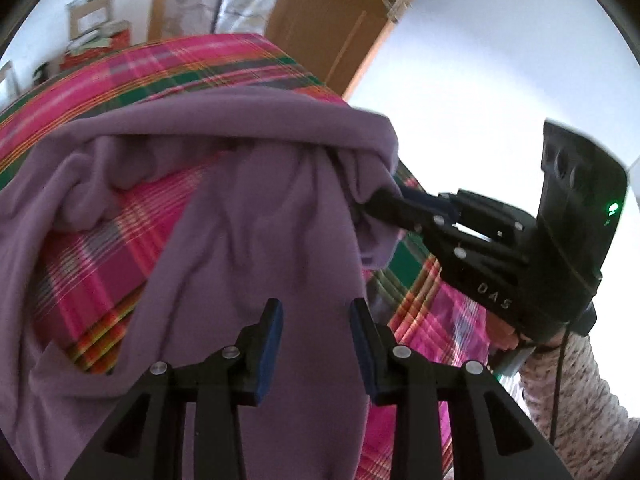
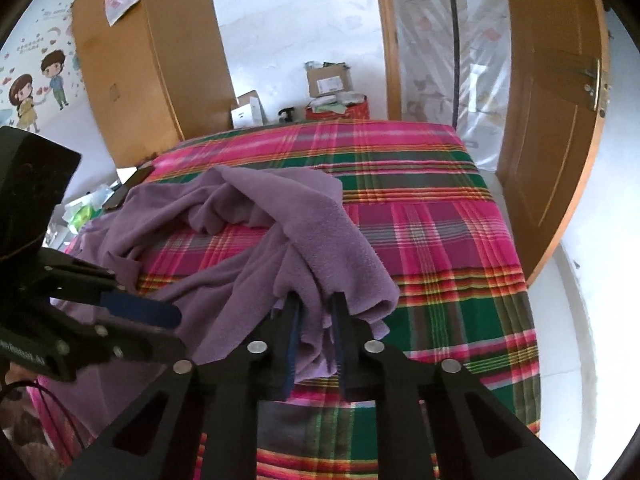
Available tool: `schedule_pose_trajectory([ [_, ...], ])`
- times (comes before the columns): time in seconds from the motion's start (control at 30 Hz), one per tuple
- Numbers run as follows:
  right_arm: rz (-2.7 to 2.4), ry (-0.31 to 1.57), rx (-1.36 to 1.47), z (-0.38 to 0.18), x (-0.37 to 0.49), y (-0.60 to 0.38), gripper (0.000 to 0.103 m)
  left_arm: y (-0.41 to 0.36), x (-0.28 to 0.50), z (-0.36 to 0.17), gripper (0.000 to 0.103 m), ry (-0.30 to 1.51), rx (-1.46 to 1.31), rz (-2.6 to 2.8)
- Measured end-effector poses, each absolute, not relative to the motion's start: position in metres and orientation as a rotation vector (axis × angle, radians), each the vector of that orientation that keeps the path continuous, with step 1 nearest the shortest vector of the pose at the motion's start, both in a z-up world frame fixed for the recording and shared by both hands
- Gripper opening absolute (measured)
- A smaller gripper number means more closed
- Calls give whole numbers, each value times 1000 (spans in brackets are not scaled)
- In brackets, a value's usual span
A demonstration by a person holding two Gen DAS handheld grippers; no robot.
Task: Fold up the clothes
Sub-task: 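Grasp the fleece with the right gripper while the left gripper holds the sweatshirt up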
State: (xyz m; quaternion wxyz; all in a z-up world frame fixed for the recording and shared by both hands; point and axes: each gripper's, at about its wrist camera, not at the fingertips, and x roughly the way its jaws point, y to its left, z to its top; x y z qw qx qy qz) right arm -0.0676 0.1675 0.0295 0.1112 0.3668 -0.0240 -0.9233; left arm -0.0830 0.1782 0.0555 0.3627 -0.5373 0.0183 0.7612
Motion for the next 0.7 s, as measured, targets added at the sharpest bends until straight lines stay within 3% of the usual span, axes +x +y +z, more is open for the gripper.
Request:
schedule_pose_trajectory([
  [0.23,-2696,-75,1056,32,-64,172,9,204,-87,51,35,185,-1412,2018],
  [0.57,-2733,-60,987,47,-62,179,7,213,-87,41,34,237,-1472,2028],
  [0.63,-2746,-48,979,50,-63,181,6,212,-87,38,29,220,-1481,2025],
  [0.7,-2763,-37,970,52,-64,183,5,211,-85,35,15,206,-1479,2015],
])
